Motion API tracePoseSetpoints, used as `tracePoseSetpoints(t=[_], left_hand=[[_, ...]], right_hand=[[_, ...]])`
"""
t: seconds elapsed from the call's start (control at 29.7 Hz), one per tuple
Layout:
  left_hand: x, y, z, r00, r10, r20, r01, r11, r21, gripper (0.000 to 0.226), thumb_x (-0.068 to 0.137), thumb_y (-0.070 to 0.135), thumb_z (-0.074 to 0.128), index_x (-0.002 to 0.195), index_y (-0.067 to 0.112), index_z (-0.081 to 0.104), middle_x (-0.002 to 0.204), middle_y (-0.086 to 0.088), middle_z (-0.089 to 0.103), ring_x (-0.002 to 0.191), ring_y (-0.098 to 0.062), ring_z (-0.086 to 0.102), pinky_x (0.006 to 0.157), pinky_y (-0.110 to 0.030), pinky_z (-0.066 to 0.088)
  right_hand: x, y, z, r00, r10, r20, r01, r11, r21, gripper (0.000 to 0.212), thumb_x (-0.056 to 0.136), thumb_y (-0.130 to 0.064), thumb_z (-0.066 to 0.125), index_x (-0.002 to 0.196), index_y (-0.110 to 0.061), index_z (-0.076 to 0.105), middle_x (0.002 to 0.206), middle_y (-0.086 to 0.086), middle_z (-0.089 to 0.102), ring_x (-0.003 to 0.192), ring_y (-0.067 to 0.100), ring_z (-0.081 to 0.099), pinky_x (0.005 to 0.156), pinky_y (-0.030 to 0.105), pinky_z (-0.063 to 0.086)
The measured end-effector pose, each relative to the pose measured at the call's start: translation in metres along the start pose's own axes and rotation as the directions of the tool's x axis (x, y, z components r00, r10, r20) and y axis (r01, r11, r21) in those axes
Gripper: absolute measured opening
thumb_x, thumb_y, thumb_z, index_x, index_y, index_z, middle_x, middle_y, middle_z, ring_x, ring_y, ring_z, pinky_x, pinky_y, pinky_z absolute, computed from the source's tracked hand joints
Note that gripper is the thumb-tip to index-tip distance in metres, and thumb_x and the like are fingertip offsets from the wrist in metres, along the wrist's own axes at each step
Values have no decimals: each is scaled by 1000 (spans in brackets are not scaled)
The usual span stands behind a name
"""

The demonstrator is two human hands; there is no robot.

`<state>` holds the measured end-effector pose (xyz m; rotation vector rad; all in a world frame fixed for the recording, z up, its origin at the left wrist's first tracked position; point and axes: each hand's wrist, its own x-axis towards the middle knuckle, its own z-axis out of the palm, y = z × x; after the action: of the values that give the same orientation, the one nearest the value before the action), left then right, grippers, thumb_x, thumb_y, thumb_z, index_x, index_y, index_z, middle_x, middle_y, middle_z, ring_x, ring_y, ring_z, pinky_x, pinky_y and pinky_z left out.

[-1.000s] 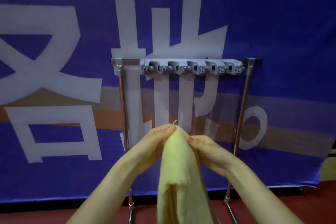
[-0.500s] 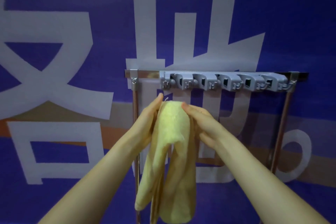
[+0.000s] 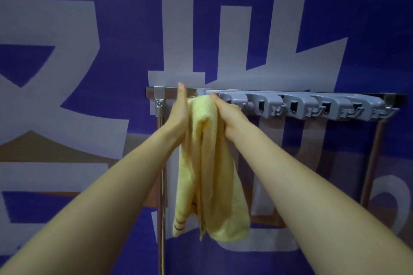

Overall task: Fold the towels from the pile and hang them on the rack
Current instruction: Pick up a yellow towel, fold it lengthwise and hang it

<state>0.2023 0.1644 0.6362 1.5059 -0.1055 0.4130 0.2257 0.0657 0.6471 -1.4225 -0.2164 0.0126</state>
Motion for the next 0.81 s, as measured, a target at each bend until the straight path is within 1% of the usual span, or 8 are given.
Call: tracePoseSetpoints(t=[0.1,0.17,0.3,0.44,0.57,0.64,0.71,0.81], left_hand=[[3,-20,9,1000,-2,-21,6,983,184,88,78,75,9,116,13,58,108,-16,65,108,-26,60,96,-38,47],[13,-35,13,998,-37,-47,47,976,215,113,50,88,11,129,15,47,130,-17,54,122,-30,49,106,-47,36],[7,-24,21,983,-52,-178,86,978,189,101,67,80,12,131,10,45,134,-20,49,127,-35,42,109,-52,30],[-3,-33,17,994,-39,-99,55,986,159,115,46,93,16,136,26,38,141,-13,43,131,-31,40,110,-52,29],[-71,-21,23,998,-8,-61,8,1000,5,69,89,61,16,133,16,43,128,-16,55,117,-26,54,100,-45,44],[-93,-37,25,999,2,-53,-5,998,-65,59,95,47,16,129,10,47,125,-15,57,115,-22,56,98,-38,46],[-118,-58,29,999,12,-49,-14,999,-41,63,90,57,23,133,14,42,133,-10,52,122,-17,51,105,-37,41],[-144,-99,30,993,-90,-80,86,995,-51,86,67,73,35,135,22,37,145,-6,40,133,-19,40,111,-40,32]], right_hand=[[7,3,-3,1000,-7,0,7,999,-53,51,85,-40,58,119,-3,54,111,9,62,101,25,59,94,34,46],[6,4,-6,1000,-12,-12,10,988,-156,54,85,-45,56,119,-3,53,110,9,63,99,25,59,93,34,46],[2,8,-6,999,-47,-3,44,963,-265,53,91,-46,44,124,-5,49,118,13,60,104,27,57,93,35,43],[-18,22,-7,984,-166,63,175,962,-209,45,95,-43,32,127,-13,46,123,9,56,110,22,54,98,35,42],[-60,48,-18,969,-245,38,248,952,-177,37,96,-37,33,130,-23,43,134,5,46,122,17,45,107,38,36],[-85,65,-22,965,-258,50,262,955,-138,37,95,-34,37,131,-24,42,138,5,42,125,15,43,110,37,34],[-110,83,-27,964,-247,95,258,959,-116,36,95,-31,38,131,-24,43,137,0,42,120,5,45,102,20,40],[-139,111,-37,967,-164,195,180,981,-67,31,96,-21,36,125,-17,47,110,-5,54,84,-14,54,68,-1,43]])
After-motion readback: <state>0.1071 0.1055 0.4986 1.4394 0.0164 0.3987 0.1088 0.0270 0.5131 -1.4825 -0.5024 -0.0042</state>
